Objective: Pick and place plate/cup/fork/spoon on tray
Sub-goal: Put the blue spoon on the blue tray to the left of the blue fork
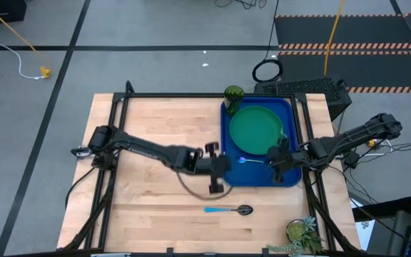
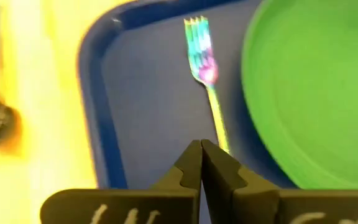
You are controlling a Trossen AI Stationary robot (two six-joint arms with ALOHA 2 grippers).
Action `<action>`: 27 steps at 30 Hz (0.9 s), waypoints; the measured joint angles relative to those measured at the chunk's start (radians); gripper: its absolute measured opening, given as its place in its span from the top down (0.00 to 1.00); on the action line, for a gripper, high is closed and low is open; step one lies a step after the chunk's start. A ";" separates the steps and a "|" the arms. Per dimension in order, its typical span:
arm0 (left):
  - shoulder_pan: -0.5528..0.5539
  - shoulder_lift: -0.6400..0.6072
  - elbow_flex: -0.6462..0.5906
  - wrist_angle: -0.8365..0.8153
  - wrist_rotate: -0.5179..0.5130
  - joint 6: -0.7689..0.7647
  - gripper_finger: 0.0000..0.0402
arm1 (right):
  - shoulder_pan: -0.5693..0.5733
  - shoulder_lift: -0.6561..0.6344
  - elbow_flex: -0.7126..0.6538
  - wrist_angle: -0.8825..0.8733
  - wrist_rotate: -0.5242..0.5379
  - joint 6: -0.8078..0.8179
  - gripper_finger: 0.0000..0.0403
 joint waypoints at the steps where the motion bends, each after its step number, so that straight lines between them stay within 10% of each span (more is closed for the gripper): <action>1: -0.021 0.003 0.000 0.017 0.000 -0.002 0.90 | 0.000 0.000 0.000 0.016 -0.017 -0.010 1.00; 27: -0.224 0.284 0.017 0.319 0.011 -0.220 0.84 | -0.002 -0.010 0.162 0.015 -0.088 -0.234 1.00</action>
